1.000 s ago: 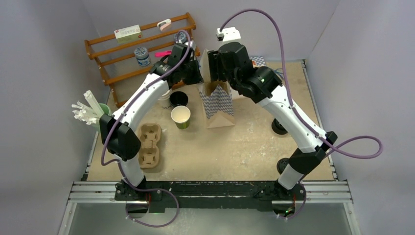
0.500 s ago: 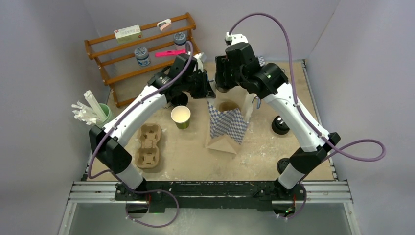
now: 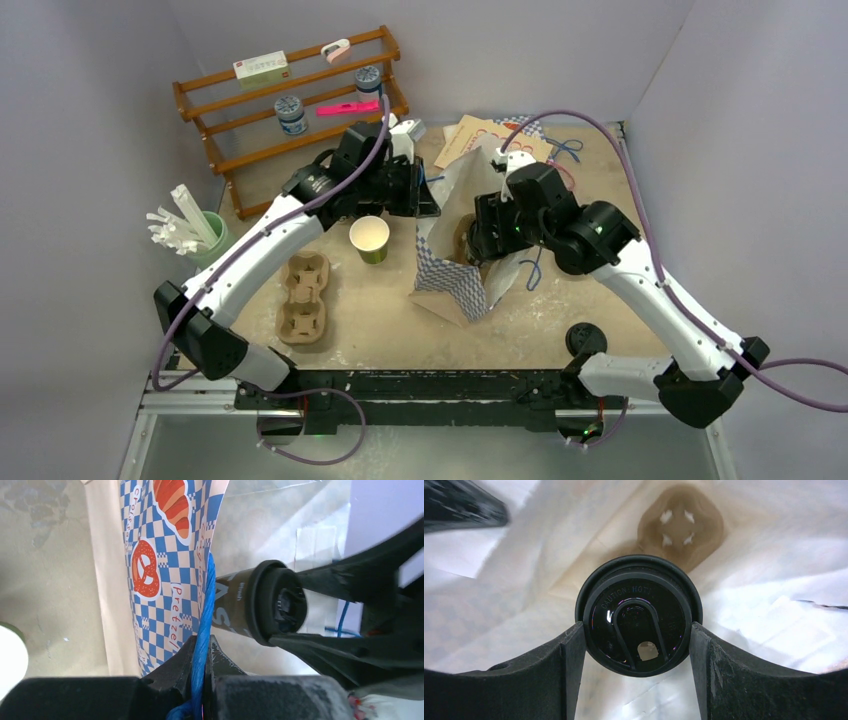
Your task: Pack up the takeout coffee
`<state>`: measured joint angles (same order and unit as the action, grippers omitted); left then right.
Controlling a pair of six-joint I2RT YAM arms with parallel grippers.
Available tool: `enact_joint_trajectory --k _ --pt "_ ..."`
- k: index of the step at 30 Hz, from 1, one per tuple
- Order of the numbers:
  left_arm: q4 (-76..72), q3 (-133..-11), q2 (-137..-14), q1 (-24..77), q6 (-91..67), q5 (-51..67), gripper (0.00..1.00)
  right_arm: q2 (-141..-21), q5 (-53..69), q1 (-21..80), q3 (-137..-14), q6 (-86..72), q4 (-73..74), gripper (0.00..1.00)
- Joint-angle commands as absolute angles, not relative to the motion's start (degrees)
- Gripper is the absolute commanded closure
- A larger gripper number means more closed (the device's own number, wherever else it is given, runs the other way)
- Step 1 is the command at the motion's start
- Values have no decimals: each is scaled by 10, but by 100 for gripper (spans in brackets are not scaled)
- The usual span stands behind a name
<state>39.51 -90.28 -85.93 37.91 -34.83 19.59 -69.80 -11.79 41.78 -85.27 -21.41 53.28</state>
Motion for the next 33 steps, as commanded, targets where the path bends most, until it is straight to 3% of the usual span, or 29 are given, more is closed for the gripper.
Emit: enact_joint_trajectory --k 1,17,27,33 --pt "342 -909 -813 381 -263 220 100 -671 -72 419 -790 -183 474 76" --pt "313 -879 -771 386 -163 348 100 -594 -299 471 -661 -137 265 82" --pt "339 -884 -778 391 -152 354 100 -572 -338 471 -602 -128 232 83" --pt "352 -892 -790 392 -155 334 100 -597 -278 471 -623 -154 277 82"
